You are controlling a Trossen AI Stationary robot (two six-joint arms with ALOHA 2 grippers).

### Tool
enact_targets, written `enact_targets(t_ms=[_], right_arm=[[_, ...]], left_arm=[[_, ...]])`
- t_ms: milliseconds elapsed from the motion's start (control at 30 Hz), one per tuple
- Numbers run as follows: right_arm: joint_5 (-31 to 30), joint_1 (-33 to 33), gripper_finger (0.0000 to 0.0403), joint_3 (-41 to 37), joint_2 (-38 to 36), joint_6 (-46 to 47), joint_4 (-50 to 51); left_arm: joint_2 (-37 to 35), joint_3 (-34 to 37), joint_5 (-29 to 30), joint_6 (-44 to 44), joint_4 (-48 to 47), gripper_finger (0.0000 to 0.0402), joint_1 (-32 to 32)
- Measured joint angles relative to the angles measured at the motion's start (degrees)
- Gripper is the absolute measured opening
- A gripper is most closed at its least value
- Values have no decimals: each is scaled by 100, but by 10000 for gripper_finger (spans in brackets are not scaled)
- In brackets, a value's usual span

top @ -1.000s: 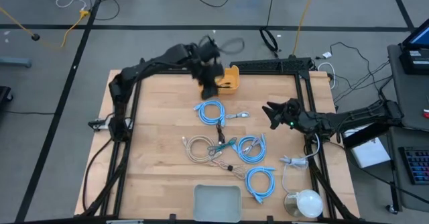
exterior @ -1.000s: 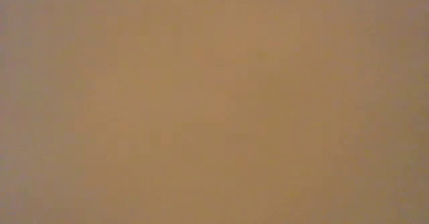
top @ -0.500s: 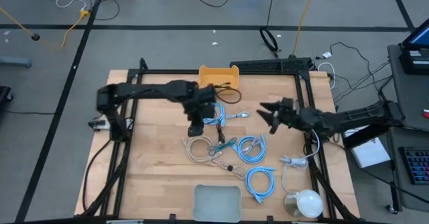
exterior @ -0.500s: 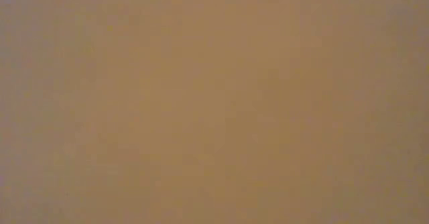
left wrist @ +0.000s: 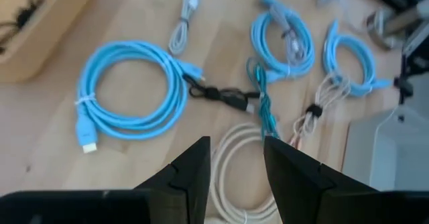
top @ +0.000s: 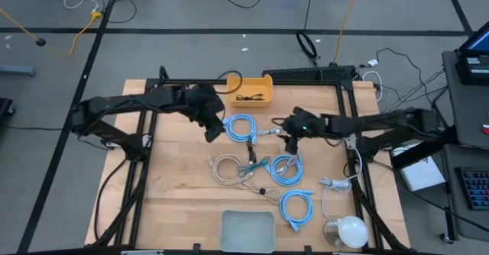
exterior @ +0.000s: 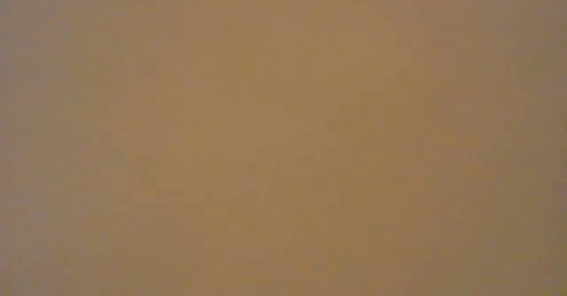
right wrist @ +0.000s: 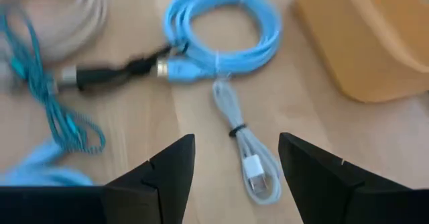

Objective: Sort cables into bins
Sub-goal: Put the white charger cable into the yellow bin

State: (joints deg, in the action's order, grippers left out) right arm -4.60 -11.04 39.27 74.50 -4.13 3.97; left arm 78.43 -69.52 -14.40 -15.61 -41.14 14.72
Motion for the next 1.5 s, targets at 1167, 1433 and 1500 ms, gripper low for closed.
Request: enact_targets(t_ms=[1167,1433,1500], right_arm=[[454,-539,86,1362,2148,-1084,689],[477,-536,4,1362,1980,-897,781],[481,-536,7,1362,1971,-851,782]], left_arm=[[-91,2,203,-115,212,145,-166],[-89,2,250,-108,229,145,-170],[-89,2,250,-106,232,145,-168]])
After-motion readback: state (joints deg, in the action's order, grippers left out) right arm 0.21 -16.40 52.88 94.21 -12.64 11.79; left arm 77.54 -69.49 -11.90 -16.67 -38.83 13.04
